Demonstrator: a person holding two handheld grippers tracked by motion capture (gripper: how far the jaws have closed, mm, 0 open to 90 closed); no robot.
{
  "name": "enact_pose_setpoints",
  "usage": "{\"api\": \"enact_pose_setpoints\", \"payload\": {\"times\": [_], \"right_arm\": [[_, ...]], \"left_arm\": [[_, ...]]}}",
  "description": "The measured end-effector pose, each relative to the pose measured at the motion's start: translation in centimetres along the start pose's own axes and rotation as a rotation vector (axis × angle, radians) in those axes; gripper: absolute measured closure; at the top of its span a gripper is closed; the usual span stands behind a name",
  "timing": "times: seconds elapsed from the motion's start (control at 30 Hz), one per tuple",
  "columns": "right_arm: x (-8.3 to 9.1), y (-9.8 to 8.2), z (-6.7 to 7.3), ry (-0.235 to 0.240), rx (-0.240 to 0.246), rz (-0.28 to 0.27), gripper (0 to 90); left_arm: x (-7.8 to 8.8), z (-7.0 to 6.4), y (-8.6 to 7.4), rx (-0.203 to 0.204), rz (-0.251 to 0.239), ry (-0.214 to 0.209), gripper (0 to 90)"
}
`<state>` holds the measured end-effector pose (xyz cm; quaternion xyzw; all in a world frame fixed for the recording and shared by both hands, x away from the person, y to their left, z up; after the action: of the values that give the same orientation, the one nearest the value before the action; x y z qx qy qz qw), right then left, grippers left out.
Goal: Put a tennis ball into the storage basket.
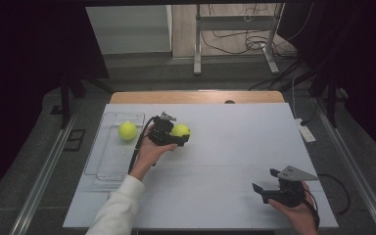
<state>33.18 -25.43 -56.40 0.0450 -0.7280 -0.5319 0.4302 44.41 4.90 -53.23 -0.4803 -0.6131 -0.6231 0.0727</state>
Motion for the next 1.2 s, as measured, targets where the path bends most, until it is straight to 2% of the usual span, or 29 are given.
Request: {"api": "enact_pose_setpoints", "payload": {"times": [1.2], "right_arm": [[0.0,0.0,-0.1,-0.004,0.000,-0.001,13.2]], "left_arm": [[3.1,-0.5,-0.1,-0.003,-0.098,-0.022,26.9]]}}
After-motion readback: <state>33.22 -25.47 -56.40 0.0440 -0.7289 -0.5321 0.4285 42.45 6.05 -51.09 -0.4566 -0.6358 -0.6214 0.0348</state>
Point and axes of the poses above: each handheld gripper's, and its own axes: x roughly backward along the jaws, y roughly out of its top, z roughly to its left, the point moved 10 cm from there along -x, roughly forward along the jaws, and after that the axes turned 5 degrees about x, right-handed, at the moved point
